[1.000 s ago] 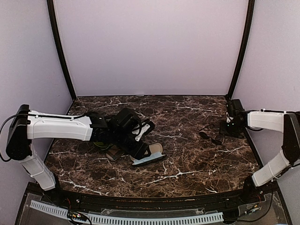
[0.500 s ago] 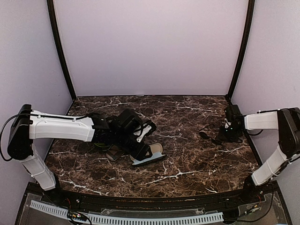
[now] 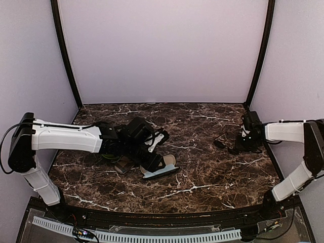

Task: Organize the sunglasses
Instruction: Pick up the sunglasses from the center of the board, then fold the right temple of the sunglasses on the sunglasses.

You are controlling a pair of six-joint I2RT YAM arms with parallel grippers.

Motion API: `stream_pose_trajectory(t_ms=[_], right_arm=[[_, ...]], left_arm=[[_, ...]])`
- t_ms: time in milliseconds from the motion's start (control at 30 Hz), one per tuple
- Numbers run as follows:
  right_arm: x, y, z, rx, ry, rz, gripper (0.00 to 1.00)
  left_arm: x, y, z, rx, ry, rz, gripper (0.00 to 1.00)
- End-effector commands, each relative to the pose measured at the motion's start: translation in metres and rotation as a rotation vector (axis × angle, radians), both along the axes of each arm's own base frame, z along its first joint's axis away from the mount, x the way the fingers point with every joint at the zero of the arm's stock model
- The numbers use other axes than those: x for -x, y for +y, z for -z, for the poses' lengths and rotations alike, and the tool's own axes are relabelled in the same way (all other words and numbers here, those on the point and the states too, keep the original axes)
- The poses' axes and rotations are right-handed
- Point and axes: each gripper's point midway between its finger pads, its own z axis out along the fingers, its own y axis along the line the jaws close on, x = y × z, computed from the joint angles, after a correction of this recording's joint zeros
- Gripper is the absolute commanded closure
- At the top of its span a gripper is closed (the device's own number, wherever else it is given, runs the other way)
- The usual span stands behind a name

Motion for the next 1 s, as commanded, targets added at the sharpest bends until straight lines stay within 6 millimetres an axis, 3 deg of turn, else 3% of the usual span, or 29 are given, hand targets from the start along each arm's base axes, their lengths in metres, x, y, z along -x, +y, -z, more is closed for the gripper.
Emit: stream_pose_trajectory(t_ms=[0, 233, 367, 500, 733, 967], right_arm=[[-0.010, 0.019, -0.040, 0.001, -0.105, -0.077, 1.00], [0.008, 0.097, -0.084, -0.047, -0.221, -0.349, 1.00], [0.034, 0.151, -0.105, -0.117, -0.277, -0.535, 1.00], [0.057, 0.186, -0.115, -0.142, -0.299, -0.663, 1.00], [0.074, 0.220, -0.117, -0.150, -0.299, -0.757, 1.00], [0.077, 0.230, -0.118, -0.171, -0.298, -0.771, 1.00]], left_arm=[[-0.010, -0.014, -0.025, 0.055, -0.065, 0.006, 0.43], [-0.016, -0.037, -0.065, 0.227, -0.120, 0.026, 0.37], [-0.007, -0.048, -0.092, 0.351, -0.193, 0.131, 0.35], [0.000, -0.051, -0.106, 0.375, -0.271, 0.239, 0.25], [0.020, -0.065, -0.100, 0.370, -0.223, 0.399, 0.15], [0.044, -0.077, -0.087, 0.351, -0.172, 0.496, 0.14]])
